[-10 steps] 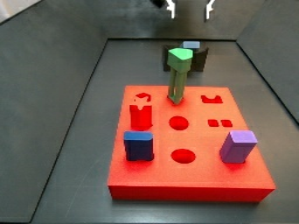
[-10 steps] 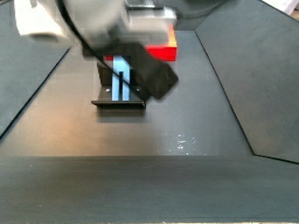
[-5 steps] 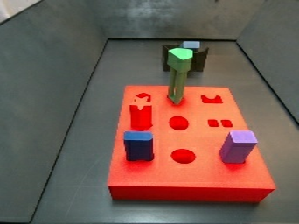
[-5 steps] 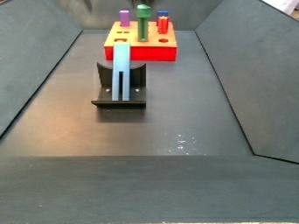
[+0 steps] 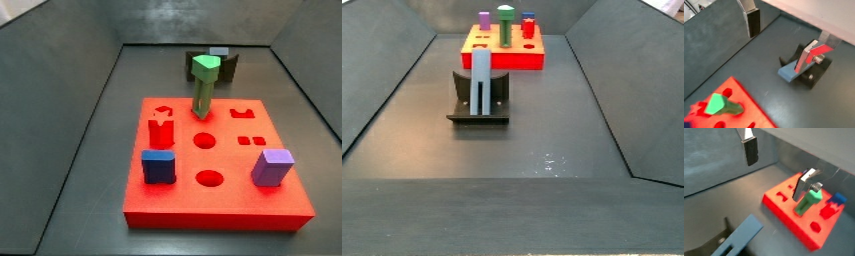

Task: Pick up the double-square object. Move up. Place the double-square object on the fixture. Regrasp the double-square object. Move to above the board. Insert the double-square object.
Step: Regrasp the double-square object.

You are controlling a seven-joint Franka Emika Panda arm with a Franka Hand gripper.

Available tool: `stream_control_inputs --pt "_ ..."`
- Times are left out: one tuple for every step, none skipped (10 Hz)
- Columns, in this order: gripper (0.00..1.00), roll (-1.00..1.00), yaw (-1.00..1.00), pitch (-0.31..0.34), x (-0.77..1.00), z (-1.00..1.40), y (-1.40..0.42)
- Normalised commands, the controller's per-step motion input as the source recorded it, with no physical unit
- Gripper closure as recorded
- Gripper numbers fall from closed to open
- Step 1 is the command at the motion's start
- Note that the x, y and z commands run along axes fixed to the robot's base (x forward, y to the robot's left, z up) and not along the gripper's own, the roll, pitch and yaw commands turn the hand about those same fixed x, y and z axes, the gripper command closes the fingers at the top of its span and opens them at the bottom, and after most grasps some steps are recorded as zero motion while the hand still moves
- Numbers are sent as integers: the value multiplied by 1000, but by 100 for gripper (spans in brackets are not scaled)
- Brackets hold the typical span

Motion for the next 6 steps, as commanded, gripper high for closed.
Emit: stream_control_inputs --pt "0 1000 15 21 -33 32 -1" --pt "0 1000 16 17 -17 13 -18" --pt "0 1000 17 14 -9 18 -21" --pt "0 1000 19 13 -5 18 -19" --pt "0 1000 20 14 -5 18 -17" --pt "0 1000 22 21 -4 14 -18"
